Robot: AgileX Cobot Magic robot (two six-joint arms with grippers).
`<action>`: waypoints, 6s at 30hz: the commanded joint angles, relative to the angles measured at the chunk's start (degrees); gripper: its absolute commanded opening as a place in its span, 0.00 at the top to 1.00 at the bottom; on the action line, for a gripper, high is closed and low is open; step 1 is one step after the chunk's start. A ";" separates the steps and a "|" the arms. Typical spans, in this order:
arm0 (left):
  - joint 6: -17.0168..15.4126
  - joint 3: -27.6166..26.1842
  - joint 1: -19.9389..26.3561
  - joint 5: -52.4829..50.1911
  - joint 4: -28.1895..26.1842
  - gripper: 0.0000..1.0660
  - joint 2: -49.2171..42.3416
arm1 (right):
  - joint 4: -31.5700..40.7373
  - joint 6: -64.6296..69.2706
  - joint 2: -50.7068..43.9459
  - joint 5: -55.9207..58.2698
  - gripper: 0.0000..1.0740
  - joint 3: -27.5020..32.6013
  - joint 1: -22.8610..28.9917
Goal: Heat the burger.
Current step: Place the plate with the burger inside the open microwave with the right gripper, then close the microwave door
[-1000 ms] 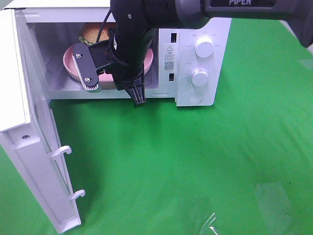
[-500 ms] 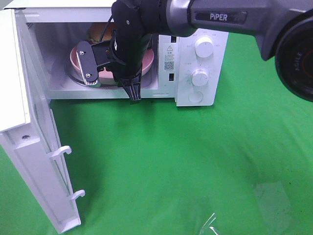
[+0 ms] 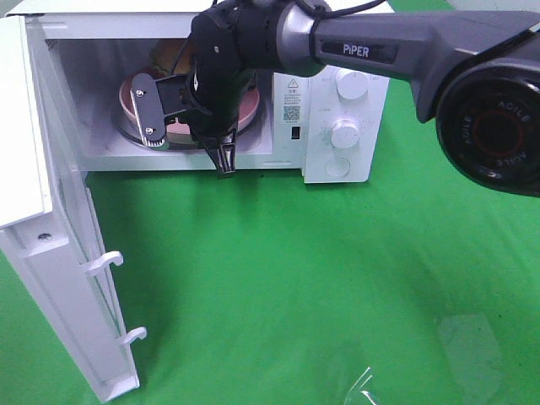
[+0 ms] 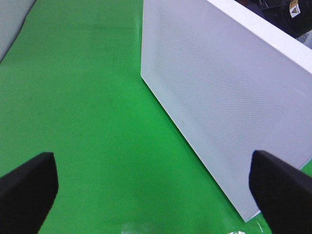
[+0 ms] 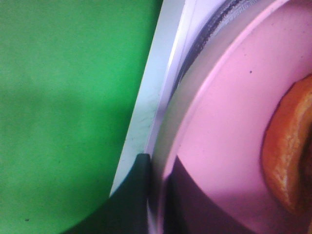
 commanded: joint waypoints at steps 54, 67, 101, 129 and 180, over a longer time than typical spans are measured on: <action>-0.23 0.11 -0.11 0.11 -0.06 0.06 -0.34 | 3.84 1.09 -7.51 -7.91 0.44 11.92 -0.06; -0.23 0.11 -0.11 0.11 -0.06 0.06 -0.34 | 2.75 1.38 -15.41 -10.71 0.30 23.09 0.00; -0.23 0.11 -0.11 0.11 -0.06 0.06 -0.34 | 3.50 47.90 -55.81 -13.24 0.30 63.71 0.00; -0.23 0.11 -0.11 0.11 -0.06 0.06 -0.34 | 4.35 63.08 -82.74 18.39 0.30 71.51 0.00; -0.23 0.11 -0.11 0.11 -0.06 0.06 -0.34 | 8.65 66.46 -140.55 15.07 0.30 91.16 -39.48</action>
